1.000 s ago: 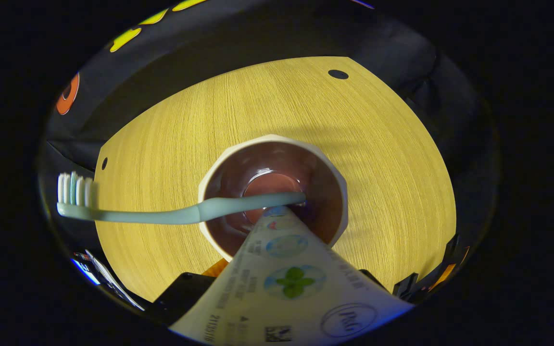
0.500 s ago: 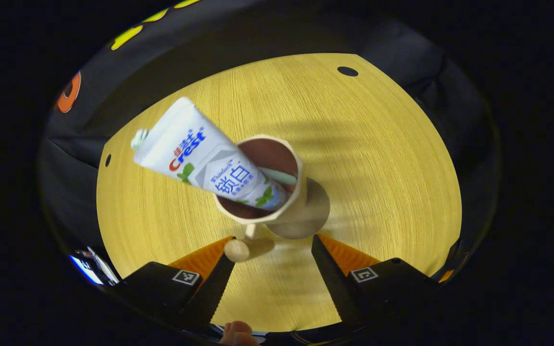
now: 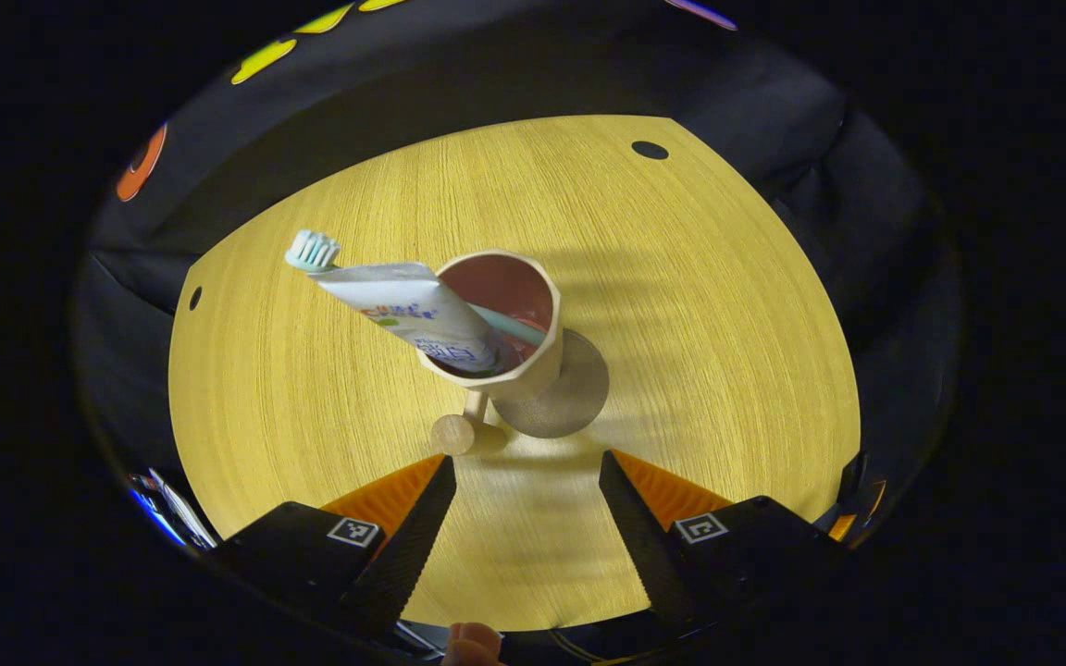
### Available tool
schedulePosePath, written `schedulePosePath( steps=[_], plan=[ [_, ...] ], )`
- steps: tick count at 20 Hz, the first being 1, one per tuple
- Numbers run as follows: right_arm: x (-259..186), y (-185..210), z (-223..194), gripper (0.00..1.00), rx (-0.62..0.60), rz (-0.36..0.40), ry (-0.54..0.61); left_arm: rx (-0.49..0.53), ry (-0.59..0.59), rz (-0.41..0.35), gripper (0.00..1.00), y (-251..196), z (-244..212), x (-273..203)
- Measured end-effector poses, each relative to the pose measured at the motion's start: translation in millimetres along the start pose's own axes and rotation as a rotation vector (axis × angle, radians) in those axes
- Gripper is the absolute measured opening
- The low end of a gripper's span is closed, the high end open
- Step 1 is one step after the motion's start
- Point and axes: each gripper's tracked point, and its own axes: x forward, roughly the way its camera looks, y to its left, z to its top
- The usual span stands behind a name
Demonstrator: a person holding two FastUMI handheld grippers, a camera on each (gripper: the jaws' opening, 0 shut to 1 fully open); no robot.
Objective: Put the toothbrush and toothpaste on the desktop into the cup, then pick up the cup and place it on the coaster on the desktop.
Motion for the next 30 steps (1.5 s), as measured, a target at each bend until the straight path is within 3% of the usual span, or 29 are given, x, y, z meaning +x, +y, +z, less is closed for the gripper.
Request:
schedulePosePath(
  steps=[5, 6, 7, 10, 14, 15, 16, 17, 20, 21, 22, 23, 30],
  plan=[
    [6.9, 7.1, 30.8, 0.95, -0.052, 0.008, -0.055, 0.003, -0.161, -0.008, 0.99, 11.6, 1.1, -54.9],
    [11.2, 11.4, 38.2, 0.99, -0.061, 0.017, -0.069, 0.007, -0.236, -0.011, 0.99, 14.1, 8.6, -70.5],
    [15.9, 16.9, 45.7, 0.95, -0.067, 0.028, -0.085, 0.004, -0.35, -0.02, 0.99, 14.9, 19.8, -88.1],
    [33.1, 36.1, 73.1, 0.95, -0.077, 0.051, -0.127, -0.092, -0.72, -0.031, 0.99, 21.1, 45.8, -146.1],
    [56.8, 63.0, 133.5, 0.92, -0.11, 0.068, -0.204, -0.161, -1.074, 0.066, 0.99, 44.4, 72.0, -232.5],
    [61.6, 69.7, 149.6, 0.99, -0.12, 0.075, -0.226, -0.173, -1.13, 0.108, 0.98, 54.5, 79.5, -253.1],
    [63.4, 79.9, 166.5, 0.95, -0.125, 0.089, -0.238, -0.176, -1.179, 0.153, 0.98, 60.6, 63.9, -269.0],
    [64.0, 86.8, 180.4, 0.98, -0.119, 0.1, -0.256, -0.178, -1.232, 0.193, 0.98, 83.3, 61.0, -298.2],
    [61.7, 109.7, 226.7, 0.96, -0.129, 0.137, -0.329, -0.189, -1.336, 0.257, 0.97, 102.0, 53.4, -323.9],
    [63.3, 115.8, 236.6, 0.96, -0.13, 0.149, -0.334, -0.194, -1.349, 0.249, 0.98, 102.3, 50.6, -326.5],
    [66.3, 120.8, 246.6, 0.96, -0.129, 0.158, -0.331, -0.203, -1.35, 0.226, 0.92, 101.4, 46.4, -328.3],
    [68.4, 126.5, 257.7, 0.96, -0.119, 0.169, -0.322, -0.214, -1.345, 0.21, 0.98, 101.5, 43.5, -327.1],
    [66.6, 151.2, 321.3, 0.96, -0.117, 0.196, -0.335, -0.287, -1.386, 0.278, 0.98, 148.1, 15.5, -347.1]
  ],
)
